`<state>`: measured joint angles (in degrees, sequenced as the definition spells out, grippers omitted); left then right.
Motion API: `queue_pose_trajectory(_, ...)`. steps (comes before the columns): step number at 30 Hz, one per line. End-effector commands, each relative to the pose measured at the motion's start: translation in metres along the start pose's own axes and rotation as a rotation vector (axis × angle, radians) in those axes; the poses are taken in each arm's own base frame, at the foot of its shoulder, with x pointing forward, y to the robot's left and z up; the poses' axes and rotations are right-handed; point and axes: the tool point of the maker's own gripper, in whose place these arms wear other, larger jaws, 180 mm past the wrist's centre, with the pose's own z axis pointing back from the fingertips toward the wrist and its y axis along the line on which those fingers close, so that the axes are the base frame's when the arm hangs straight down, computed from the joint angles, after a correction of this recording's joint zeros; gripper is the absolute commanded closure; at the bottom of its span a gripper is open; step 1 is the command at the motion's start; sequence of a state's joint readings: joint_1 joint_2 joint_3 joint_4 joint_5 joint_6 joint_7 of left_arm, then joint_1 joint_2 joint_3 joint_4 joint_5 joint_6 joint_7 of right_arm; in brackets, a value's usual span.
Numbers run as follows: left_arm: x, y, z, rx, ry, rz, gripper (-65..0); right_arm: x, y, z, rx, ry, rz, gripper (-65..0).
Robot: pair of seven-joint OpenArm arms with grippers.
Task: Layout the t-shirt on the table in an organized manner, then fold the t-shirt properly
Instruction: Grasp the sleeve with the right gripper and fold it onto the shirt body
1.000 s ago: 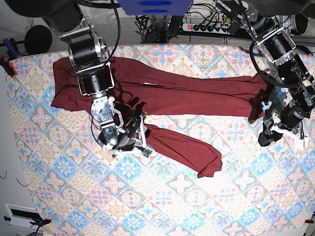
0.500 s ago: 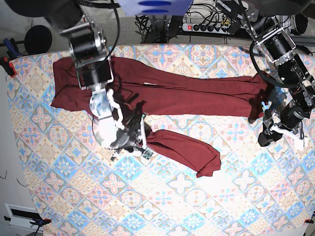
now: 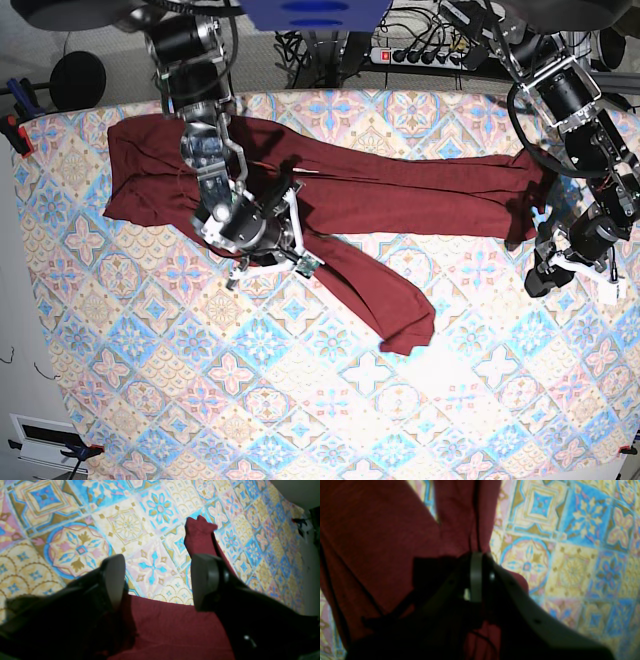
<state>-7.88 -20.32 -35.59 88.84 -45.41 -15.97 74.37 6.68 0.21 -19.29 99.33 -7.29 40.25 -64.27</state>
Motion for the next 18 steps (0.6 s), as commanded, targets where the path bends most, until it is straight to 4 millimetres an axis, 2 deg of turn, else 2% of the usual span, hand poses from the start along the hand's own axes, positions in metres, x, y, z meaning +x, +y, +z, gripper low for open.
queue_pose_trajectory(1,0.02,-0.005,0.006,-0.012,-0.054,-0.026,-40.3,0.018,-0.008,0.012,-0.035,-0.068,0.002,-0.7)
queue_pose_trajectory(10,0.02,-0.005,0.006,-0.012,-0.054,-0.026,-40.3,0.004,0.029,0.032,-0.009,-0.086,-0.016,-0.7)
queue_pose_trajectory(13,0.02,-0.006,0.005,-0.015,-0.053,-0.024,-40.3,-0.003,0.042,0.034,0.014,-0.077,-0.022,-0.7)
queue_pose_trajectory(18,0.008,-0.019,-0.006,-0.044,-0.023,-0.026,-40.3,0.001,0.074,0.032,0.086,-0.081,0.017,-0.7)
